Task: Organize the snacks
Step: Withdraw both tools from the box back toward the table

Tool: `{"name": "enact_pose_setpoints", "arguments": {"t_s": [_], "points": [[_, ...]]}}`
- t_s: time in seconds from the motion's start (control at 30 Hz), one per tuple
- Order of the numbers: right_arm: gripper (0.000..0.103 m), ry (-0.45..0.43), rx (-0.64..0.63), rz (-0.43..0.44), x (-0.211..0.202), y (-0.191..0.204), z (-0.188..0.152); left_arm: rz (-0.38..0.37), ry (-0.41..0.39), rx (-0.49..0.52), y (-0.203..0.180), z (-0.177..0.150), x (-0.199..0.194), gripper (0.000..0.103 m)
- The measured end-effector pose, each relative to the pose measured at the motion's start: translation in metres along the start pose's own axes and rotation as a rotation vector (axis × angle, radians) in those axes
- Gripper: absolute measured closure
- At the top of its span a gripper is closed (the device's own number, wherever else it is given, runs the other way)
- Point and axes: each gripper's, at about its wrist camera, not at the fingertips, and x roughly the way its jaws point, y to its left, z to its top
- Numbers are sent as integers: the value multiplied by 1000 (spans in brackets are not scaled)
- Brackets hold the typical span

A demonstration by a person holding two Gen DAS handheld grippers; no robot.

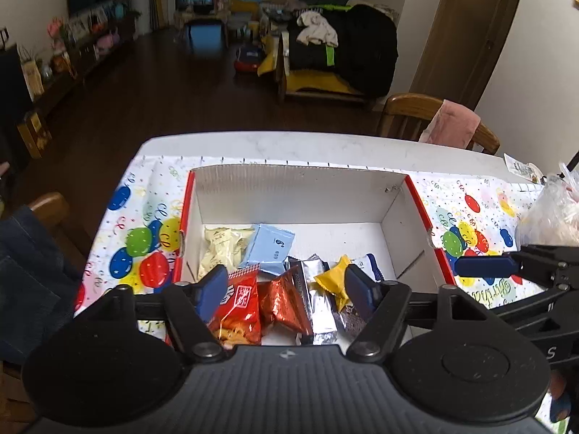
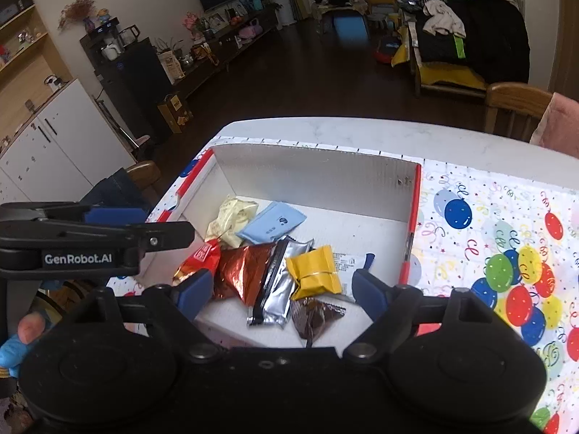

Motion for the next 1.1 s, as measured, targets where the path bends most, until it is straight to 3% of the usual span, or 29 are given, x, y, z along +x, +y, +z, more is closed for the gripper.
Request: {"name": "enact_pose_setpoints", "arguments": {"t_s": [0.2,0.27,0.43,0.53,0.67,0.8,1.1], "points": [[17,-15,-43,25,-20,8,-17,1,-27,-10,-6,-19,-24,27],[9,-19,-51,35,-25,10,-23,7,-37,-15,-8,-27,-31,24],[7,-30,-68,60,-38,15,-39,16,-60,-29,-9,-46,-48,22],[0,-33,-77,53,-43,20,-49,14,-71,-50,-5,-58,-55,21],[0,-10,-61,29,-41,24,-64,20,-90,-61,2,-75,-62,20],[0,25,-18,-19,-28,23,-82,31,-94,-54,11,-93,-63,20],[5,145,254,-110,13,19,-114,41,-58,-108,46,-113,-59,20]]}}
